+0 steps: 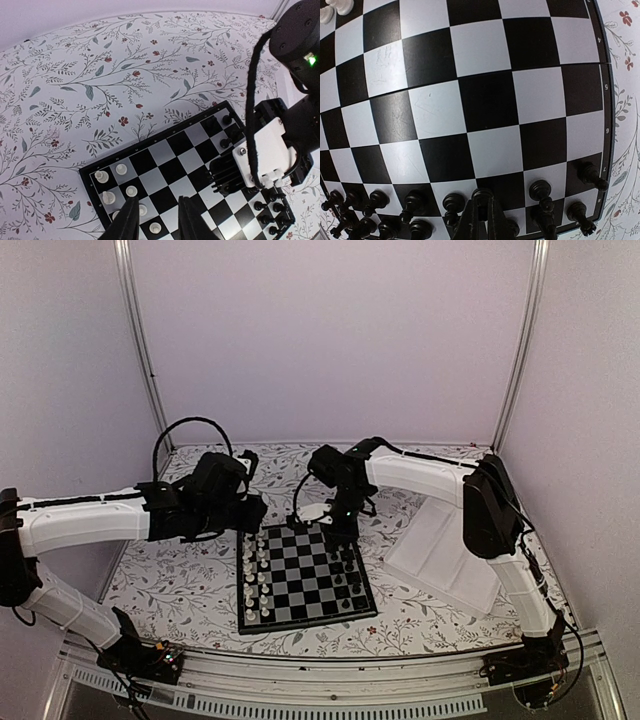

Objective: Set up the chess pieces on the board
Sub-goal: Place the chess piece on the chessboard.

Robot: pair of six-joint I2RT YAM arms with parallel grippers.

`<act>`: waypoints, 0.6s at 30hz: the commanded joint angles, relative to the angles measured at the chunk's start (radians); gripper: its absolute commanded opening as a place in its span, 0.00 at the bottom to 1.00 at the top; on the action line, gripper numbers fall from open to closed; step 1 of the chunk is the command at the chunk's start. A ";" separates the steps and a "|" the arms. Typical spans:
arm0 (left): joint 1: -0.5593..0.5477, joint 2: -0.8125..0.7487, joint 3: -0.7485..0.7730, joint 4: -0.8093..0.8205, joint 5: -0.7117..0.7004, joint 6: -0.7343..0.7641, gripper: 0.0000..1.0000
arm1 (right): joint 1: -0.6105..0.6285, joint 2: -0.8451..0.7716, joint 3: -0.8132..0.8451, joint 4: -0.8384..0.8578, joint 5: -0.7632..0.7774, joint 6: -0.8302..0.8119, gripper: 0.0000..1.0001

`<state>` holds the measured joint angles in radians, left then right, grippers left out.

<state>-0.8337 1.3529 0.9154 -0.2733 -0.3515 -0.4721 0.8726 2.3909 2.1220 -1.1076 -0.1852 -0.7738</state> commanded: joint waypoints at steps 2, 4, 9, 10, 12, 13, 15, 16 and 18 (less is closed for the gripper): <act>0.018 -0.011 -0.013 0.023 0.000 0.006 0.30 | 0.006 0.020 0.022 0.017 0.022 0.008 0.03; 0.017 -0.009 -0.013 0.024 0.001 0.006 0.30 | 0.007 0.021 0.021 0.023 0.026 0.007 0.03; 0.019 -0.002 -0.012 0.029 0.007 0.007 0.30 | 0.007 0.024 0.021 0.038 0.050 0.008 0.04; 0.019 0.001 -0.012 0.030 0.009 0.007 0.30 | 0.006 0.028 0.020 0.040 0.055 0.007 0.05; 0.019 0.004 -0.012 0.031 0.013 0.007 0.30 | 0.006 0.032 0.019 0.041 0.061 0.007 0.06; 0.020 0.005 -0.012 0.031 0.015 0.007 0.30 | 0.006 0.035 0.019 0.043 0.066 0.005 0.06; 0.020 0.006 -0.012 0.032 0.018 0.005 0.30 | 0.007 0.038 0.019 0.048 0.074 0.006 0.07; 0.020 0.007 -0.013 0.033 0.019 0.005 0.30 | 0.006 0.039 0.019 0.049 0.076 0.007 0.08; 0.020 0.008 -0.013 0.034 0.020 0.005 0.30 | 0.007 0.039 0.018 0.048 0.074 0.009 0.11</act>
<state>-0.8299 1.3533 0.9138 -0.2665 -0.3431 -0.4721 0.8753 2.3932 2.1220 -1.0725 -0.1360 -0.7738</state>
